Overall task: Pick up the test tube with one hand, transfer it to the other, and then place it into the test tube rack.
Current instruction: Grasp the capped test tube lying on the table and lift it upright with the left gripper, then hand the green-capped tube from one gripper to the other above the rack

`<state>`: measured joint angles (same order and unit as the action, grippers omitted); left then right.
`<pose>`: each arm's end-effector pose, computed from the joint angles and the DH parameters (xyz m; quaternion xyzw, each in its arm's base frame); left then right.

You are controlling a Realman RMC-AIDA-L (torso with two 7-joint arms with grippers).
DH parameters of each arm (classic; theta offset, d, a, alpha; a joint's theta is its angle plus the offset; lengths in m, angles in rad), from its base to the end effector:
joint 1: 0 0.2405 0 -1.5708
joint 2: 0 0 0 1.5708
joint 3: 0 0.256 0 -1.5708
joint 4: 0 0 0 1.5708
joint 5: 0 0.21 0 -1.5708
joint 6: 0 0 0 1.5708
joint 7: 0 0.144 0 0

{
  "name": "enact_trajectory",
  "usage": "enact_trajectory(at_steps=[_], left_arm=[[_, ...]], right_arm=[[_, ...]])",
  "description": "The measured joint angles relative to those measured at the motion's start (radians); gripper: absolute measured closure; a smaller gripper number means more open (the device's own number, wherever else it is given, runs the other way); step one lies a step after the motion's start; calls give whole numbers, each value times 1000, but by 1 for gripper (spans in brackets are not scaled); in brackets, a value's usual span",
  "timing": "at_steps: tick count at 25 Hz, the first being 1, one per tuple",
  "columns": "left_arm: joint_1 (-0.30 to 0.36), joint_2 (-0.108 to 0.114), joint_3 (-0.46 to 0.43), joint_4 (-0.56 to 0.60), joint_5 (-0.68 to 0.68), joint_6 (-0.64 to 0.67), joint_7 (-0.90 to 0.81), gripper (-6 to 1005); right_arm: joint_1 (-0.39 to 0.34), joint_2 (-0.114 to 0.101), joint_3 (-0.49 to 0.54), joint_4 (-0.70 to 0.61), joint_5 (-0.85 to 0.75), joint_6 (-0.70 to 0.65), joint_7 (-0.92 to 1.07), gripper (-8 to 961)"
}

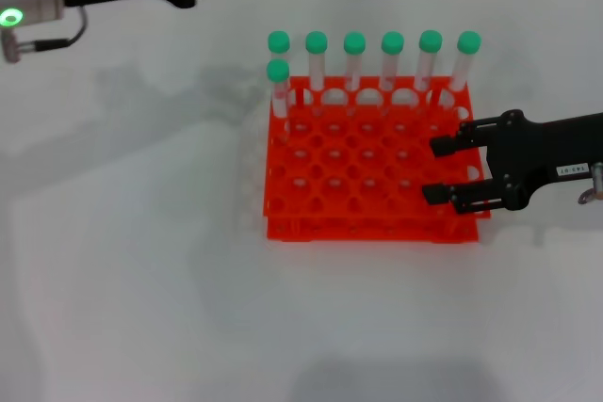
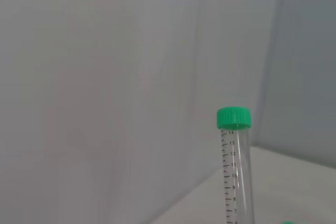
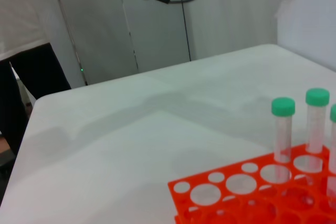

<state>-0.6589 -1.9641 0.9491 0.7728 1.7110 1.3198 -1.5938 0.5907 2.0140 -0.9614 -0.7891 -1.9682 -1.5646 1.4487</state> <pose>-0.1915 0.4121 0.0508 -0.9279 -0.1750 -0.2565 0.2061 0.2242 0.3509 0.0088 -0.9790 0.1108 0.1544 0.0738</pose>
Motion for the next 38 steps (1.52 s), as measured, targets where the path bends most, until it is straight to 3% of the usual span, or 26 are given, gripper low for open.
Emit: enact_trajectory(at_steps=[2,5,11,18,27,33,38], left_arm=[[-75,41,-11,-154,0,50,48,807],[-130,61,-9,-236,43,79,83,808],[-174,24,-8,-242,189,69,74,808],[-182,-17,-7,-244,294,56,88,808],[-167,-22,-10,-245,299,49,124,808],[-150,-31,-26,-245,270,50,199,808],[-142,-31,-25,-245,239,61,238,807]], right_arm=[[2,0,-1,0,7,0,-3,280],[5,3,-8,1,25,0,-4,280],[-10,3,-25,1,74,5,-5,280],[-12,4,-25,6,89,8,-5,281],[7,-24,54,-10,104,2,108,283],[5,-6,95,15,158,10,145,284],[5,-2,89,147,289,52,68,285]])
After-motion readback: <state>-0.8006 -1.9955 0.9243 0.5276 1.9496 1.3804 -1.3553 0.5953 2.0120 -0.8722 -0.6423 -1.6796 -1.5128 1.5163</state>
